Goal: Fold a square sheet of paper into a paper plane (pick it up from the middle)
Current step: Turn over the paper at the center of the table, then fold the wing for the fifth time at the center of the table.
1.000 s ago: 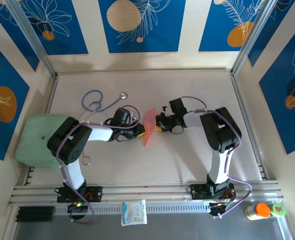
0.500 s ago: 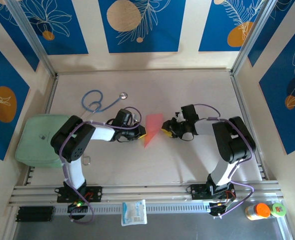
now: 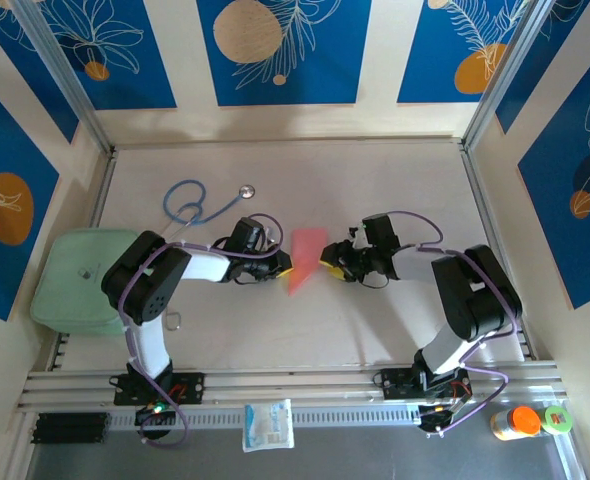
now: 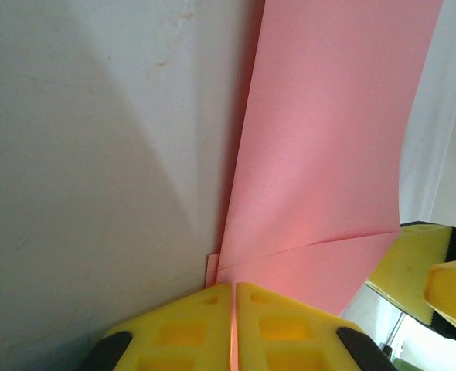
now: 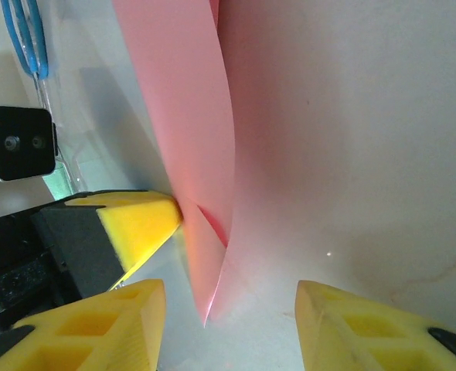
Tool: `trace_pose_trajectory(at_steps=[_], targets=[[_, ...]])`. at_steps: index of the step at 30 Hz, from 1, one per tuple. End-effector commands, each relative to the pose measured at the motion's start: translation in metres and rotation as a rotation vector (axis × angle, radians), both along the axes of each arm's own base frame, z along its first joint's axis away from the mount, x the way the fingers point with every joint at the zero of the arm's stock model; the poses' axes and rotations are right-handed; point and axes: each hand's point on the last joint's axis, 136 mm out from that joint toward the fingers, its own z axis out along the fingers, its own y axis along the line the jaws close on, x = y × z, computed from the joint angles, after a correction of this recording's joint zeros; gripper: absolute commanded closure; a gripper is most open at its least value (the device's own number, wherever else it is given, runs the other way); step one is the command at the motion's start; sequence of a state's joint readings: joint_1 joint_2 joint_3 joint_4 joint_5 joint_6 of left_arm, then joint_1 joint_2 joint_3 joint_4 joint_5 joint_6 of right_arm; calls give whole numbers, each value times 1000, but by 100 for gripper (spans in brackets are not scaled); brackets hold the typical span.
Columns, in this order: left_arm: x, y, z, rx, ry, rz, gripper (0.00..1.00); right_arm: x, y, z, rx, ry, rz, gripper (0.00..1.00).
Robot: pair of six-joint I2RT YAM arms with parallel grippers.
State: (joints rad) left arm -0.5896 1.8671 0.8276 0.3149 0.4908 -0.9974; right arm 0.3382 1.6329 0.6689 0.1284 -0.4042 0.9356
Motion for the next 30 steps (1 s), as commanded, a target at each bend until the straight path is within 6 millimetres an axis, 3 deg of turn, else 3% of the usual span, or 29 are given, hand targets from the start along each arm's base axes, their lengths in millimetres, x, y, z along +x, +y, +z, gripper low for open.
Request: trace_pose_trajectory(at_steps=[1,17,20,24,30], targets=[[-11,-3,-14,28,46,-28,90,9,11,7,31,-20,36,54],[-8,-4,-4,30,20,-36,90,15,34,-1,75,45,84,69],[-5,-2,3,45,-2,-33,89,16,34,-2,67,48,77,76],[0,2,21,74,-68,-43,81,18,30,-3,30,62,56,91],[4,13,51,171,-247,-89,66,21,21,5,-19,56,-20,97]])
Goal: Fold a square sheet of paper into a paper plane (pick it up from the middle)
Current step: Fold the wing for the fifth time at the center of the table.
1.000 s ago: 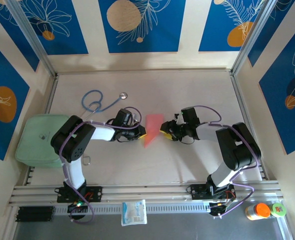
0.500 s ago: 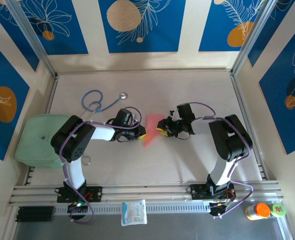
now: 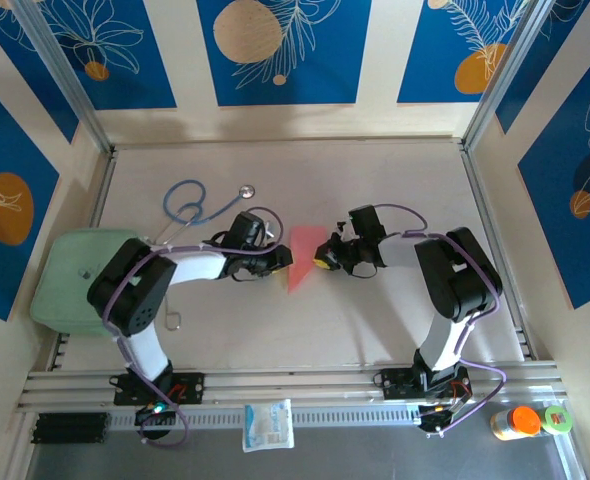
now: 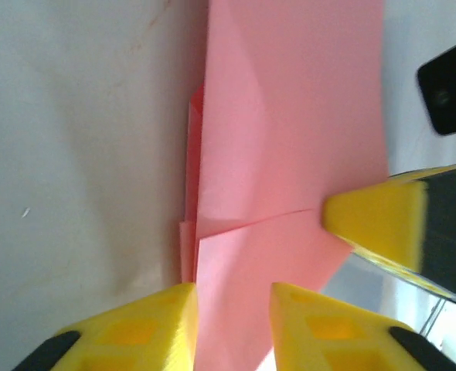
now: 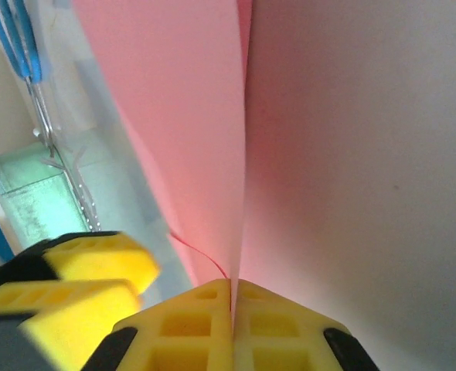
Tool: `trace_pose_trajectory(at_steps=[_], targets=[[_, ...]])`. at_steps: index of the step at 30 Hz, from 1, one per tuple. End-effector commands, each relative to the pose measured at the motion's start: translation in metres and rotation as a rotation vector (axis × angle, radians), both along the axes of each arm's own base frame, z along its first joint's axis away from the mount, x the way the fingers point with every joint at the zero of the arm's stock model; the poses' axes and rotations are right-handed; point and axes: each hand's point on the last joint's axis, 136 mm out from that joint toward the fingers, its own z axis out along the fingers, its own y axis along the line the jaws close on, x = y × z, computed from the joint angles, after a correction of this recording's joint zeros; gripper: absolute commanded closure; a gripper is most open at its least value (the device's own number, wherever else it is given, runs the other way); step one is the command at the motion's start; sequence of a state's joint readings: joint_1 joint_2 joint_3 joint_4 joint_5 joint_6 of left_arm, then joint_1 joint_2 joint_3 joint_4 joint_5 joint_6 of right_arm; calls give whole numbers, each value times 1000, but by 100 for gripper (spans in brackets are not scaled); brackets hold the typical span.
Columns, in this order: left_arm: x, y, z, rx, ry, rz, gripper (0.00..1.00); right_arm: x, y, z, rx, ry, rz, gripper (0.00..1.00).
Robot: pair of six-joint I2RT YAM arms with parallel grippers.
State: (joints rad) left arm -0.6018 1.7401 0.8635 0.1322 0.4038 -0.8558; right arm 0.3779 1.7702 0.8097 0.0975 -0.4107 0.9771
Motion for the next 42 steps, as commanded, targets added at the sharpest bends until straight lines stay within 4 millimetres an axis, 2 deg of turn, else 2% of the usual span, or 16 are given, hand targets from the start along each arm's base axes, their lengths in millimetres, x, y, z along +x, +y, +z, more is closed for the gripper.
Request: trace_pose_trajectory(at_steps=[1,6,10,15,20,24,29,37,42], targets=[[3,5,23,104,-159,-59,64,1,-5,14,-35,-2,-53,98],[-3,4,26,251,-309,-157,54,1,-14,19,-66,21,-152,98],[-9,-9,29,366,-479,-298,47,2,-20,26,-70,47,-231,99],[-19,-30,24,428,-695,-499,40,-2,-27,27,-109,126,-291,99],[-26,-43,24,478,-900,-676,36,-4,-25,28,-107,173,-298,99],[-33,-55,18,450,-931,-783,36,-5,-24,27,-107,207,-304,99],[-33,-64,10,437,-938,-819,38,-7,-23,26,-102,237,-308,99],[-25,-65,3,468,-946,-809,52,-10,-22,22,-107,280,-305,98],[-25,-63,-2,473,-934,-799,59,-13,-24,17,-128,304,-303,92]])
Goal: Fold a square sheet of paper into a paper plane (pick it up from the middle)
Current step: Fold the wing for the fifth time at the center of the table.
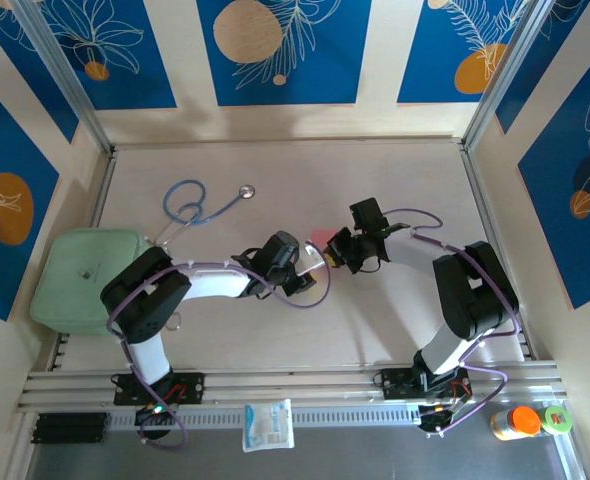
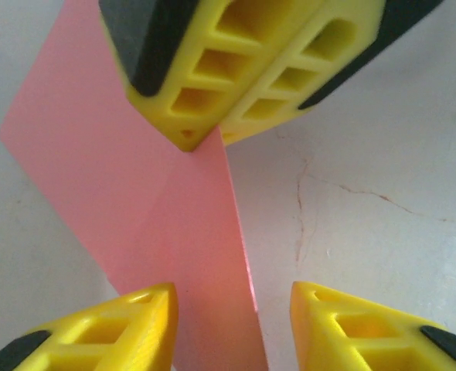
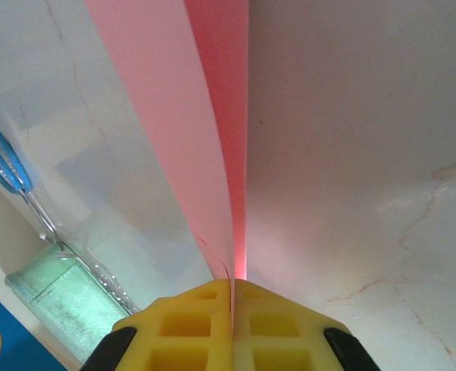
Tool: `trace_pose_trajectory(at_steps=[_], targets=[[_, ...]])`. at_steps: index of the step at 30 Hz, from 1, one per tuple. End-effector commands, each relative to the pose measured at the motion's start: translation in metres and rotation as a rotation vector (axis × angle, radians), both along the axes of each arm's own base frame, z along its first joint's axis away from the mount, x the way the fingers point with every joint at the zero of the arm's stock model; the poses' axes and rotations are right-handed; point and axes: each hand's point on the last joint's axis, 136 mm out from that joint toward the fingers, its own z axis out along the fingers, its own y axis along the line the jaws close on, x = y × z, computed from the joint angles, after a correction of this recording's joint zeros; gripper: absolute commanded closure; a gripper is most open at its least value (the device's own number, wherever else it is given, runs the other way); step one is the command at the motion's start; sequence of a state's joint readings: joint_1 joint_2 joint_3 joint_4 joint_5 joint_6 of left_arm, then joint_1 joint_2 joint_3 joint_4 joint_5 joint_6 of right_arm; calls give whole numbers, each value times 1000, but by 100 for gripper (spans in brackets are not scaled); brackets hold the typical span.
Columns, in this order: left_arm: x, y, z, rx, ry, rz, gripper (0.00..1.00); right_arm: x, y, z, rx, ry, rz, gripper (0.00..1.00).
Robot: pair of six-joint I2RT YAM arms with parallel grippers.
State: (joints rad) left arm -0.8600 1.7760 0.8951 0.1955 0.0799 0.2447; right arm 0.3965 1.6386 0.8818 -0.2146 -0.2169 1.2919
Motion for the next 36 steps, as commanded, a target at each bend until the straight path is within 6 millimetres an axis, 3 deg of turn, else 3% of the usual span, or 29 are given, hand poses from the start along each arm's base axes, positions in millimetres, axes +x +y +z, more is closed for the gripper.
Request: trace_pose_trajectory(at_steps=[1,7,10,15,21,26,32,36], targets=[[2,-7,1,-9,-14,-10,61,-6,1,-2,1,56,2,92],[0,-5,-12,6,13,1,69,-7,0,-2,4,67,2,88],[-1,-4,-15,5,23,0,72,-8,-1,-2,-3,69,6,81],[-4,-4,-17,-7,30,-2,74,-8,-9,-9,-59,87,20,68],[-6,-2,-22,-10,39,1,74,-11,-14,-19,-98,119,38,63],[-7,-2,-24,-13,50,2,74,-11,-14,-23,-101,133,44,65],[-10,-2,-26,-23,76,7,70,-9,-16,-19,-130,106,62,83],[-12,-5,-11,-57,101,16,62,-8,-17,-16,-144,89,65,91]])
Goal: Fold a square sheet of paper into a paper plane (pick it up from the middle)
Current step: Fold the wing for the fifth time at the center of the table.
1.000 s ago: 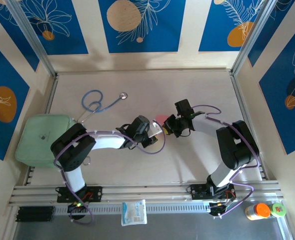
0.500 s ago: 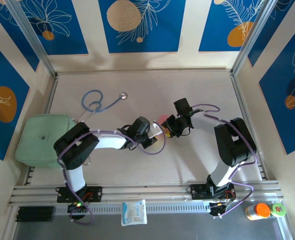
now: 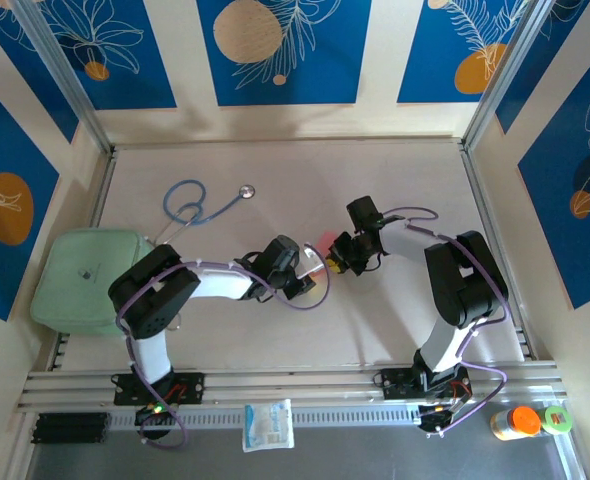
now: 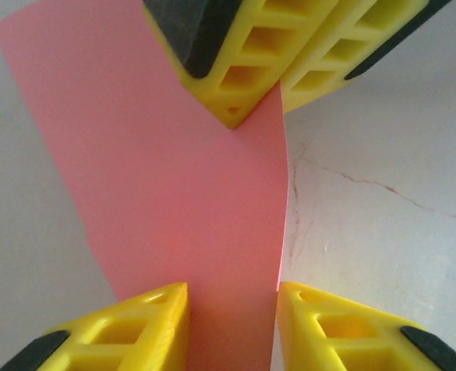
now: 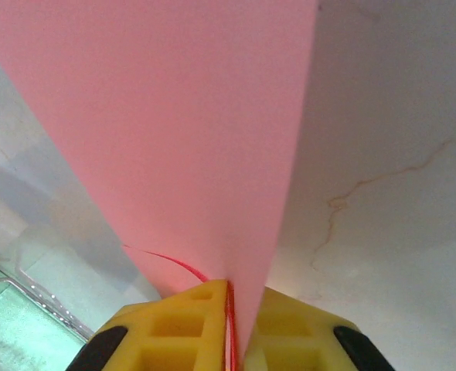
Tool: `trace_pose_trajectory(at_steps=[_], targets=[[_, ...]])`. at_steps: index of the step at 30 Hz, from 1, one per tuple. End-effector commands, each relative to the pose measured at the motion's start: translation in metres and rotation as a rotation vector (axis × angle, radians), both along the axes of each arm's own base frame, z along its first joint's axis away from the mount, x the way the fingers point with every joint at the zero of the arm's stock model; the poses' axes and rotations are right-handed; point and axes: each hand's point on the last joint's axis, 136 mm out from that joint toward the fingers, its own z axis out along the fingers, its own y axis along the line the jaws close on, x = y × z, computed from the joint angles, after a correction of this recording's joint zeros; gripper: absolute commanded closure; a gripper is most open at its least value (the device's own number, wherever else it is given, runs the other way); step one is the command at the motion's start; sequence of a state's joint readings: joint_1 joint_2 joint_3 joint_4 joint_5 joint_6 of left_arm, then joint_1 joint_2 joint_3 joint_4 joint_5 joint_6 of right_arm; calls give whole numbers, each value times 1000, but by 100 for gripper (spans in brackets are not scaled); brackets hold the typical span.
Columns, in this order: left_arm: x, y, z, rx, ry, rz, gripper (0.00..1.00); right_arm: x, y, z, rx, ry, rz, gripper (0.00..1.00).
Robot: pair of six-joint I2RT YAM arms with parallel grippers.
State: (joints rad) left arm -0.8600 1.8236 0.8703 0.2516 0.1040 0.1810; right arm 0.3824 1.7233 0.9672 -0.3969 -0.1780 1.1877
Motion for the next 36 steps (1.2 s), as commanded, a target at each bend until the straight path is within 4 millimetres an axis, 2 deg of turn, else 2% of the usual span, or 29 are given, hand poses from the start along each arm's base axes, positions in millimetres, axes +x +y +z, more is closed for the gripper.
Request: trace_pose_trajectory(at_steps=[1,7,12,17,28,36], targets=[[-8,-4,12,-37,43,-4,61,0,-2,6,-24,-11,10,91],[-10,5,11,6,62,15,58,1,-1,8,-27,-15,11,94],[-14,4,5,40,87,-8,58,1,1,9,-15,-14,13,94],[-13,0,9,38,81,-19,58,1,5,11,-2,-8,18,94],[-6,-3,5,55,70,-18,65,4,12,26,36,-13,26,94],[-2,-2,4,64,55,-2,69,3,14,25,42,8,35,92]])
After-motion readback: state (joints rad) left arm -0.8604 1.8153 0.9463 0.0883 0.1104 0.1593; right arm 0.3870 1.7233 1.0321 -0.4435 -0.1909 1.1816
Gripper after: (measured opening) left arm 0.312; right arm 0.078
